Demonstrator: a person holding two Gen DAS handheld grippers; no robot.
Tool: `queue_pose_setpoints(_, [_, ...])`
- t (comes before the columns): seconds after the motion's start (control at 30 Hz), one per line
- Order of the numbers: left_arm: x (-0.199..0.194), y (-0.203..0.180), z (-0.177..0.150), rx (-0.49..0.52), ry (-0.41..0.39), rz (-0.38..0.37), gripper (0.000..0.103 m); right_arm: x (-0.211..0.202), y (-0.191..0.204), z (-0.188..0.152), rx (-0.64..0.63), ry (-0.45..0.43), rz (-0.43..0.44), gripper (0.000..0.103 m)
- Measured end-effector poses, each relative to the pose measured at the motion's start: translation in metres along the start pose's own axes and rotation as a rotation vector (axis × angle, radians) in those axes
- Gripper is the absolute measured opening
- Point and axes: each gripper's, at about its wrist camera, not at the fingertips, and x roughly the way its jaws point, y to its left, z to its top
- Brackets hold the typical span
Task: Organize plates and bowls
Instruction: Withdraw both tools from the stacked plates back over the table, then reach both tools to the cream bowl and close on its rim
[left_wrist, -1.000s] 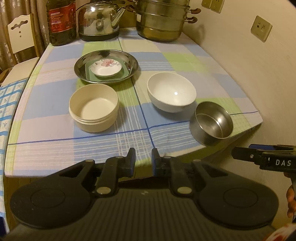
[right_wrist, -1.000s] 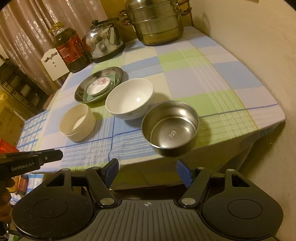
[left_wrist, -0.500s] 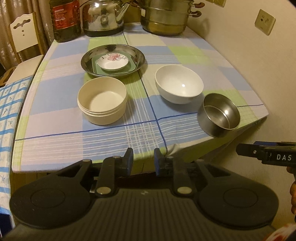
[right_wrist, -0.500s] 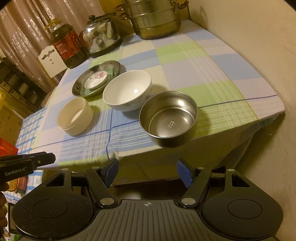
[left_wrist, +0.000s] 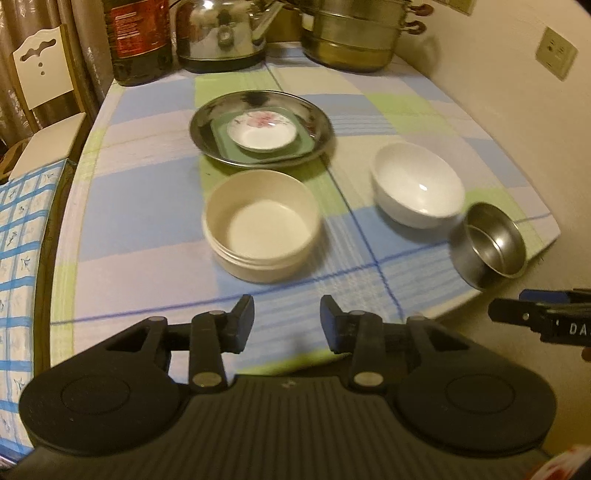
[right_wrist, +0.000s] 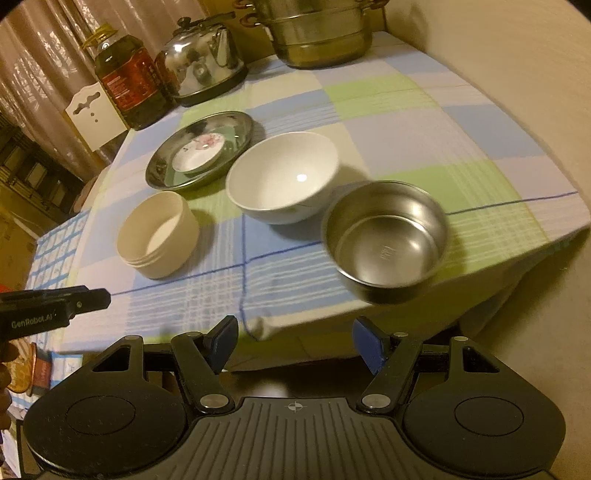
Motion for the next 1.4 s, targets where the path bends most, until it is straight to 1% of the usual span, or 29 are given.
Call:
queue_pose_setpoints(0.3, [0.028,0.045,0.031,0.012,-0.008,-0.010,0.036,0.038,0.046,0.026,0.012,-0.049,0.054,0.069])
queue_pose_setpoints(0.5, [0.053,0.063,0.051,0.040,-0.005,-0.025,0.036,0.078,0.075,0.043,0.012,-0.053,0.080,0.068])
queue_pose_setpoints(0.57, [0.061,0.067,0.055,0.050,-0.002,-0.026,0.036,0.089,0.082,0.047,0.009,-0.054,0.076,0.065])
queue_pose_setpoints(0.63, [0.069,0.070,0.060,0.058,0.006,-0.029,0.036,0.099,0.088,0.050,0.009,-0.055,0.072,0.059])
queue_pose_setpoints(0.7, [0.076,0.074,0.063,0.065,0.012,-0.041,0.035,0.109,0.093,0.052,0.021,-0.051,0.072,0.057])
queue_pose_setpoints(0.8, [0.086,0.077,0.066,0.076,0.027,-0.053,0.035,0.122,0.098,0.055,0.039,-0.045,0.072,0.050])
queue_pose_setpoints(0.87, [0.091,0.079,0.068,0.083,0.033,-0.058,0.035,0.129,0.101,0.056,0.045,-0.041,0.070,0.047])
queue_pose_setpoints(1.03, [0.100,0.082,0.072,0.095,0.052,-0.067,0.035,0.142,0.108,0.058,0.043,-0.035,0.060,0.036])
queue_pose_setpoints(1.27, [0.107,0.084,0.074,0.104,0.066,-0.088,0.030,0.147,0.110,0.057,0.056,-0.031,0.056,0.024])
queue_pose_setpoints(1.4, [0.109,0.082,0.072,0.118,0.072,-0.104,0.020,0.148,0.110,0.057,0.065,-0.033,0.061,0.016])
